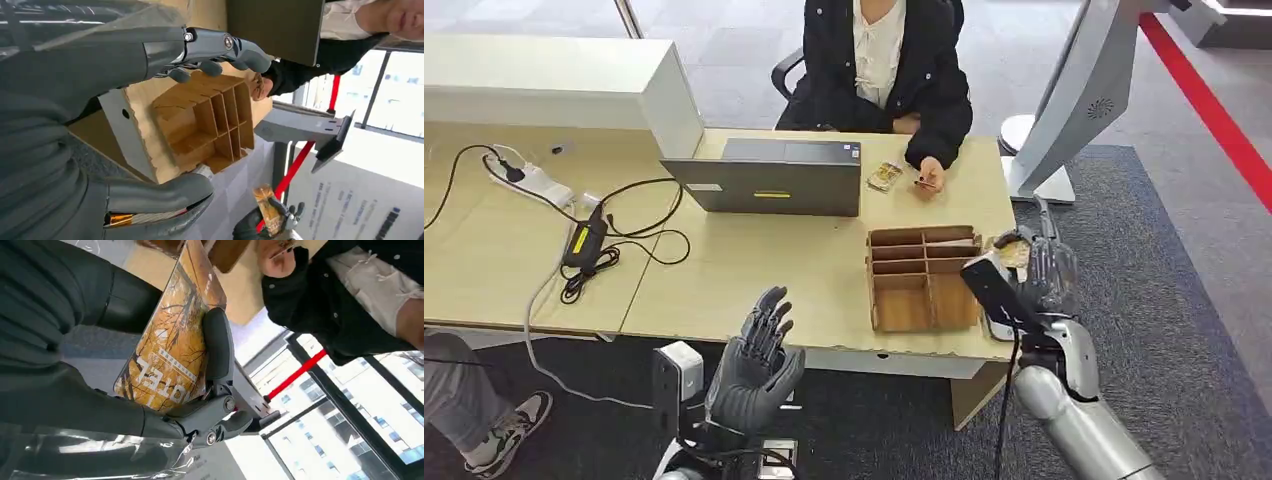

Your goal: Pass the card to the sensor for recognition and then transmit it.

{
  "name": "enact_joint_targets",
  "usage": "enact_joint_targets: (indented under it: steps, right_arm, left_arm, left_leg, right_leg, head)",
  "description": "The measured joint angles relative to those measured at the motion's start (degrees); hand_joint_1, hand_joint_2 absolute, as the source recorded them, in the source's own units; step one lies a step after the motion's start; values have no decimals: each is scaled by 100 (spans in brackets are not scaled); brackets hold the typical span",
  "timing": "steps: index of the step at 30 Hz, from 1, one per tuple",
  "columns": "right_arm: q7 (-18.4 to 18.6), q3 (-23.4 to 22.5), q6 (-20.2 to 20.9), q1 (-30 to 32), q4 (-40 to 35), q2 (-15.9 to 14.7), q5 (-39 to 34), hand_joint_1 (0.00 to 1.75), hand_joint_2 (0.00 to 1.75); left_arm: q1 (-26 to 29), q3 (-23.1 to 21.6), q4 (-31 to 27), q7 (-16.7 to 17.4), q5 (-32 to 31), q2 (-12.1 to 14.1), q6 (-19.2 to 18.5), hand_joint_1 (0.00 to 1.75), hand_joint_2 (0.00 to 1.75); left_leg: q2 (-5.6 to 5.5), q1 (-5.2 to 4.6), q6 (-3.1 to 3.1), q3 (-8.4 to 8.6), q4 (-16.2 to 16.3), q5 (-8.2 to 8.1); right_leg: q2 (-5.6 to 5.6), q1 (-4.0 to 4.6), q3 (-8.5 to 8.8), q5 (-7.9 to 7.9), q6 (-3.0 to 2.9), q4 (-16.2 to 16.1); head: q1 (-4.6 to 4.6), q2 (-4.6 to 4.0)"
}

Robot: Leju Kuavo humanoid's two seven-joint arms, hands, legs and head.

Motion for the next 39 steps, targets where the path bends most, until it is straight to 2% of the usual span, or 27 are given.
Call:
enact_joint_targets:
  steps: [4, 10, 14, 17, 25, 32, 39]
  right_arm:
    - [64, 28, 201, -135, -140, 48, -17, 175, 175]
    - [166, 217, 691, -735, -19, 201, 70, 175, 175]
    - [192, 415, 870, -1274, 412, 389, 120, 175, 175]
    - [216, 629, 981, -1778, 1033, 585, 249, 175, 175]
    - [210, 990, 1034, -2581, 2331, 999, 249, 175, 175]
    - [188, 1134, 1012, -2812, 3062, 1165, 151, 175, 175]
    - [170, 1211, 1012, -2858, 3404, 1224, 114, 175, 175]
  left_arm:
    - [-53, 0, 48, -20, 2, -28, -142, 0, 175]
    - [-145, 0, 157, -46, 22, -149, -481, 0, 175]
    - [-273, -2, 254, -61, 46, -216, -621, 0, 175]
    - [-397, -9, 334, -66, 105, -258, -660, 0, 175]
    - [-470, -20, 461, -83, 140, -310, -660, 0, 175]
    - [-474, -22, 544, -109, 142, -310, -713, 0, 175]
    - [-470, -22, 564, -111, 142, -310, -713, 0, 175]
  left_leg:
    - [1, -1, 1, -2, 0, 1]
    - [0, -1, 4, -3, 0, 5]
    - [0, -1, 3, -5, 0, 6]
    - [0, 0, 1, -4, 0, 8]
    - [-5, 0, 2, -7, 0, 9]
    - [-5, -1, 2, -8, 1, 8]
    - [-4, 0, 2, -6, 1, 9]
  right_leg:
    - [0, -1, 0, 1, 2, 1]
    - [0, -1, 0, 3, 3, 1]
    - [0, 0, -1, 3, 3, 3]
    - [0, 0, -3, 4, 2, 4]
    - [-2, 0, -6, 3, 2, 4]
    - [-2, 0, -7, 3, 2, 3]
    - [-2, 0, -7, 4, 2, 3]
  head:
    - [0, 0]
    - [-2, 0]
    - [0, 0]
    - [0, 0]
    - [0, 0]
    - [0, 0]
    - [0, 0]
